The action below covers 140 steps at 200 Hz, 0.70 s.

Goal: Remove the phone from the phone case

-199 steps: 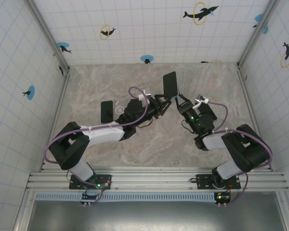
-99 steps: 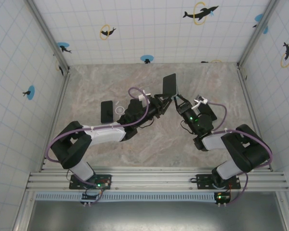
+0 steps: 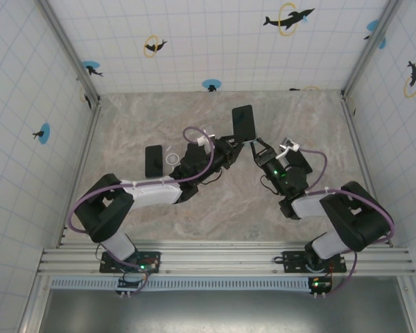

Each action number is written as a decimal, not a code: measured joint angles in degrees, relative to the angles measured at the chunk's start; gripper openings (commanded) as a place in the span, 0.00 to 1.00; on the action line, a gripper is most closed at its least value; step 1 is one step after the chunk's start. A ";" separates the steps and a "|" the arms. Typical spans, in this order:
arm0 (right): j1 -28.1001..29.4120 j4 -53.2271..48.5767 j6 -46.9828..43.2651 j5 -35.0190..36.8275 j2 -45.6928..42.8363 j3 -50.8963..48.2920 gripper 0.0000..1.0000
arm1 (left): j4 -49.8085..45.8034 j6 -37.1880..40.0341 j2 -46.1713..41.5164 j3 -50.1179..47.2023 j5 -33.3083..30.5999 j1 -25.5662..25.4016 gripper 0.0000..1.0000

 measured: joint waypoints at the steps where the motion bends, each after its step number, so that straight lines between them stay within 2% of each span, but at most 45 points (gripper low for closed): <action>1: 0.02 0.00 -0.07 -0.02 0.00 0.00 0.03 | 0.00 -0.07 0.02 0.00 -0.02 0.00 0.28; 35: 0.11 0.02 -0.20 0.07 0.00 0.00 0.03 | 0.33 -0.24 0.81 0.63 -0.04 0.04 0.15; 93: 0.28 0.35 -0.74 2.03 -0.26 0.00 0.05 | 1.03 -0.07 1.03 1.84 1.29 0.04 0.10; 140: 2.40 -4.63 -3.82 8.46 -4.57 0.17 0.02 | 1.03 0.72 1.03 2.86 2.93 0.04 0.10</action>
